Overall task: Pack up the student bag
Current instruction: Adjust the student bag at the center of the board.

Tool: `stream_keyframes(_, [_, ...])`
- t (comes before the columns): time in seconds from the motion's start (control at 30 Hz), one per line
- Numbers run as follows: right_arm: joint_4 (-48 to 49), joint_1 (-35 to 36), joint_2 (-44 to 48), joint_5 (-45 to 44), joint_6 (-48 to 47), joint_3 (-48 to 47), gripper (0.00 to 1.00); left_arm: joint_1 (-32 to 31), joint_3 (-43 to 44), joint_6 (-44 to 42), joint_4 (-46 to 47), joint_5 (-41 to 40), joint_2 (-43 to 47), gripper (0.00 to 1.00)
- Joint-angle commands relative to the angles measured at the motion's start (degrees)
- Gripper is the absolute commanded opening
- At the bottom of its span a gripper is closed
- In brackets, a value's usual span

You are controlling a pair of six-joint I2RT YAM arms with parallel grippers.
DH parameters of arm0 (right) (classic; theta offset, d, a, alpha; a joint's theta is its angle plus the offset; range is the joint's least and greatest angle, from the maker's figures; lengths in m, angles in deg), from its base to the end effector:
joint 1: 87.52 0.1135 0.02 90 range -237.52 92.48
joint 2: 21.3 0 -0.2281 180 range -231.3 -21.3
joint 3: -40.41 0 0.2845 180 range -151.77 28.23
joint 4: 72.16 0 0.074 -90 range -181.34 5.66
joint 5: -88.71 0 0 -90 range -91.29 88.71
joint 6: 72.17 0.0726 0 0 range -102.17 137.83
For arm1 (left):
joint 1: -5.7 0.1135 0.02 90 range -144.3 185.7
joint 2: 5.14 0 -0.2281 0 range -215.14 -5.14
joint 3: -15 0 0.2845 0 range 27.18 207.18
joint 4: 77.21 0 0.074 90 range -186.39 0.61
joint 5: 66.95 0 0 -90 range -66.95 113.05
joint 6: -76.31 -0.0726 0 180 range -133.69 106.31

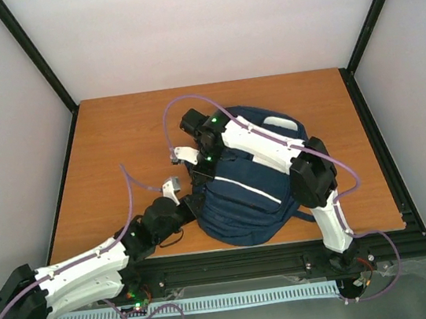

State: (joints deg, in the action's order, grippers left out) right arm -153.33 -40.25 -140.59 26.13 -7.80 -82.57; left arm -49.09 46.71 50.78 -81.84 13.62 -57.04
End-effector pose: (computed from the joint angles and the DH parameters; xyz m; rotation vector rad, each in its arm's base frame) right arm 0.2777 0.3499 0.1956 -1.7998 2.3051 0.7607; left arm 0.1703 -0.2206 0.1337 -0.3005 2.1774 -1.1191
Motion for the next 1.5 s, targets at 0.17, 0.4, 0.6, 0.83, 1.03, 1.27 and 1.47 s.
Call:
stream_keyframes(0.17, [4.54, 0.55, 12.8, 5.53, -1.85, 8.91, 0.03, -0.59, -1.75, 0.8, 1.72, -7.34, 5.81, 0.01])
stream_keyframes(0.4, [13.19, 2.01, 20.16, 8.03, -5.01, 22.7, 0.03, -0.59, -2.51, -0.44, 2.34, -7.57, 8.48, 0.01])
stream_keyframes(0.6, [17.77, 4.75, 24.58, 8.22, -6.84, 28.84, 0.03, -0.59, -2.42, -2.1, 3.43, -6.26, 8.69, 0.01])
stream_keyframes(0.83, [20.61, 5.53, 26.58, 0.28, -6.06, 31.35, 0.13, -0.59, -2.31, -1.61, 3.19, -4.84, 6.73, 0.01])
stream_keyframes(1.03, [17.45, 5.46, 29.96, 0.64, -8.13, 32.32, 0.37, -0.54, -0.04, -1.38, -7.08, -3.27, 8.47, 0.17])
stream_keyframes(1.27, [14.24, 3.34, 42.0, 0.95, -9.63, 38.71, 0.47, -0.49, 5.77, -3.79, -31.81, -10.48, 23.47, 0.63])
stream_keyframes(1.47, [12.03, -10.13, 48.84, -0.27, -8.15, 43.98, 0.52, 1.19, 13.56, -11.32, -37.14, -16.98, 22.5, 0.79])
